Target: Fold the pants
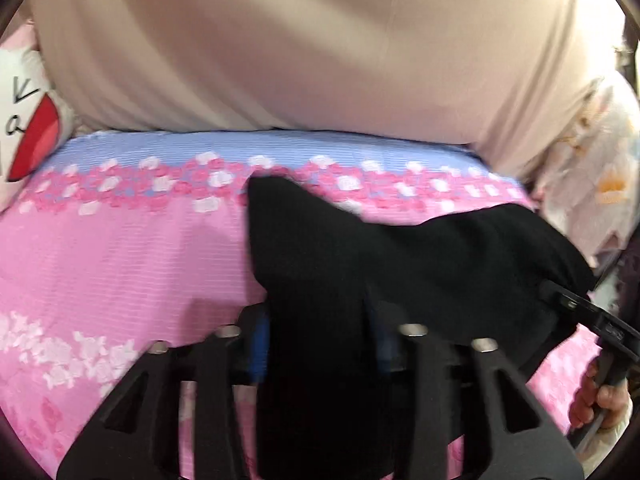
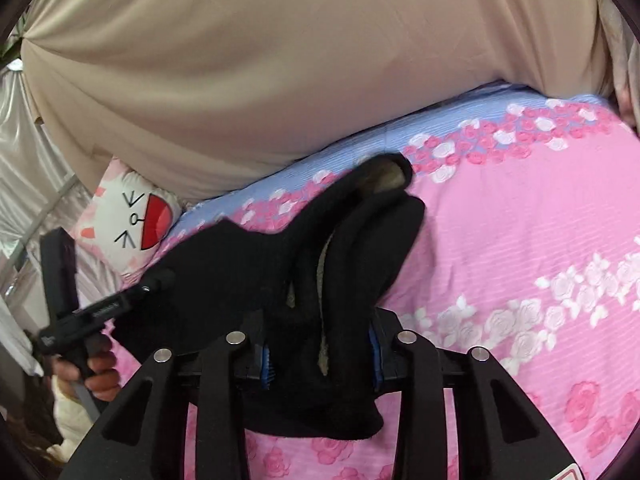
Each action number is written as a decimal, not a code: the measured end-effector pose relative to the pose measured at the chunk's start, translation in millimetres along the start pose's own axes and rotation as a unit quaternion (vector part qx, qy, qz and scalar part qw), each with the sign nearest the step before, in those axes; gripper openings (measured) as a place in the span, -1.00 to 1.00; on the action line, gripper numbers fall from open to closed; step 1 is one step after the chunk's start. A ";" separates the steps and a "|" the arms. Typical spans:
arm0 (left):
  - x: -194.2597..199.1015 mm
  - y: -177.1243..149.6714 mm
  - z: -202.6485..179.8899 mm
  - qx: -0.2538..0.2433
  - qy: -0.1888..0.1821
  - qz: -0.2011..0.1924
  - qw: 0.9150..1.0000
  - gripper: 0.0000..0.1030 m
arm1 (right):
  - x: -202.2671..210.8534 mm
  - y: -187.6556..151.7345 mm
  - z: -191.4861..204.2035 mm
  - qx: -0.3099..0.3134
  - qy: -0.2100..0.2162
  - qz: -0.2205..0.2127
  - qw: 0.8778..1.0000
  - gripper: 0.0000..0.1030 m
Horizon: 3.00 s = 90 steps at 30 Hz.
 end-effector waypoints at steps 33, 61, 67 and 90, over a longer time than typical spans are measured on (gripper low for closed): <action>-81.2 -7.3 -24.4 -0.024 0.157 0.044 0.986 0.78 | -30.6 31.5 -5.7 0.037 -0.135 0.002 0.990 -0.91; 4.6 -87.1 -2.3 0.023 0.086 0.059 0.994 0.77 | 18.2 -74.9 -20.6 0.060 -0.154 0.076 0.983 -0.06; -23.8 -99.3 -20.6 -0.008 0.130 0.087 0.988 0.77 | -2.0 -58.8 -26.6 0.043 -0.136 0.054 0.988 -0.24; -40.7 -66.5 -25.5 -0.024 0.168 0.059 0.984 0.89 | -5.3 -19.0 -14.6 0.062 -0.122 0.039 0.990 -0.69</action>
Point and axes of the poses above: each gripper's, at about its wrist camera, not at the fingertips, and x roughly against the way its jaws point, z to its left, y to its top, the point moved 3 cm from there along -x, roughly the way its jaws point, and after that the axes turned 5 degrees about z, right-handed, at the moved point
